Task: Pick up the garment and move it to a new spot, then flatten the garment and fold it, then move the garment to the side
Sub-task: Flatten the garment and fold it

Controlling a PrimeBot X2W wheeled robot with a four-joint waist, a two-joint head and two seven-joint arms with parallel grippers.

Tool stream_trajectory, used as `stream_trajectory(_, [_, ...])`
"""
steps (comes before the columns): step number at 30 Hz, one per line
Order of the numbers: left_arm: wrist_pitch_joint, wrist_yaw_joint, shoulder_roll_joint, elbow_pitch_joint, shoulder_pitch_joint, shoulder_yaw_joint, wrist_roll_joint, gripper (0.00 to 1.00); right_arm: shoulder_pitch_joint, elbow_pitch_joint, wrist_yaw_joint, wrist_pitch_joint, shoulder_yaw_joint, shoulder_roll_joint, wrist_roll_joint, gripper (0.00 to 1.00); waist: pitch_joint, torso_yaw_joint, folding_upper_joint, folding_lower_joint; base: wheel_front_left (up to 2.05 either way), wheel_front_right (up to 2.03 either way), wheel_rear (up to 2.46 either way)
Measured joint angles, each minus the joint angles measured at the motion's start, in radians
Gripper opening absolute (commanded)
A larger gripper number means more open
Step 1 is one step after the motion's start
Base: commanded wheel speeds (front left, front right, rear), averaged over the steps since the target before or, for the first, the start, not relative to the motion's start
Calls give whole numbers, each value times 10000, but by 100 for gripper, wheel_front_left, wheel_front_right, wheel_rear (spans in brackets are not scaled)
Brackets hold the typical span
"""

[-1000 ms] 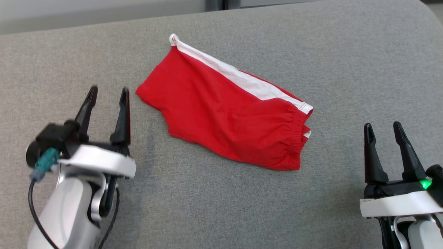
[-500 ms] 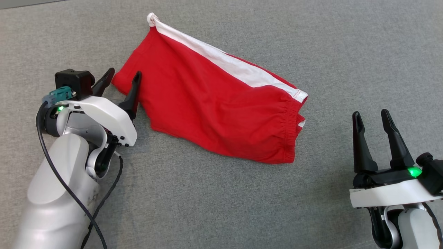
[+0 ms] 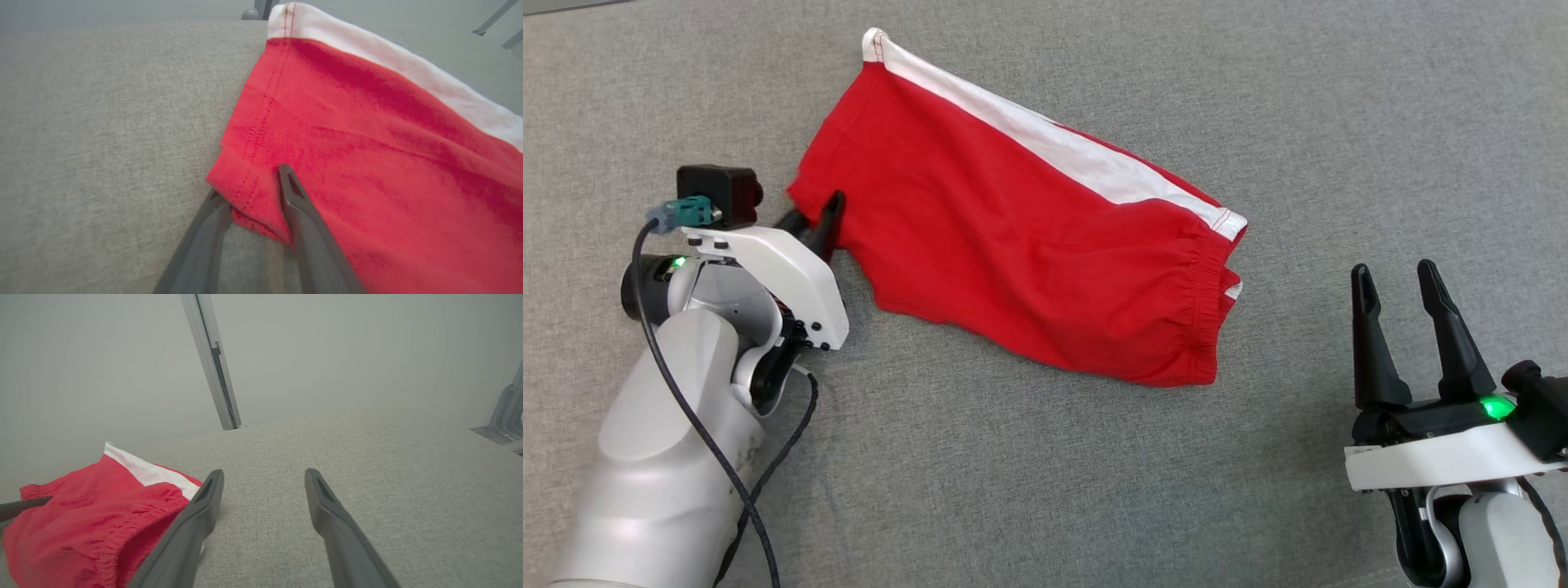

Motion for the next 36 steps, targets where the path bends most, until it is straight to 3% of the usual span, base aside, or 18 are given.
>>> stream_trajectory(9, [-945, 345, -314, -217, 872, 318, -364, 0, 204, 0, 0, 0, -196, 0, -56, 100, -272, 185, 0, 1, 0, 0, 0])
stream_trajectory(18, [-1682, 872, -790, -1885, 3172, 493, -803, 0, 527, 82, 0, 0, -399, 4, -443, 100, -734, 910, 0, 1, 0, 0, 0])
stream_trajectory(28, [-1336, 1496, -884, -3672, 5009, 399, -1037, 0, 826, 19, 0, 163, -663, -42, -696, 100, -1077, 1483, 0, 0, 0, 0, 0])
stream_trajectory(30, [-1264, 1534, -867, -3879, 5172, 391, -1074, 32, 841, 19, 0, 201, -667, -69, -700, 100, -1113, 1475, 0, 0, 0, 0, 0])
stream_trajectory(31, [-1275, 1574, -857, -3977, 5263, 397, -1093, 59, 843, 23, 0, 236, -660, -69, -702, 100, -1138, 1456, 0, 1, 0, 0, 0])
stream_trajectory(32, [-1304, 1638, -815, -4057, 5347, 378, -1037, 100, 854, 29, 0, 236, -656, -67, -702, 100, -1173, 1436, 0, 1, 0, 0, 0])
stream_trajectory(36, [-2048, 1701, -688, -4510, 5610, 422, -740, 100, 930, 46, 0, 267, -671, -69, -713, 100, -1362, 1370, 0, 0, 0, 0, 0])
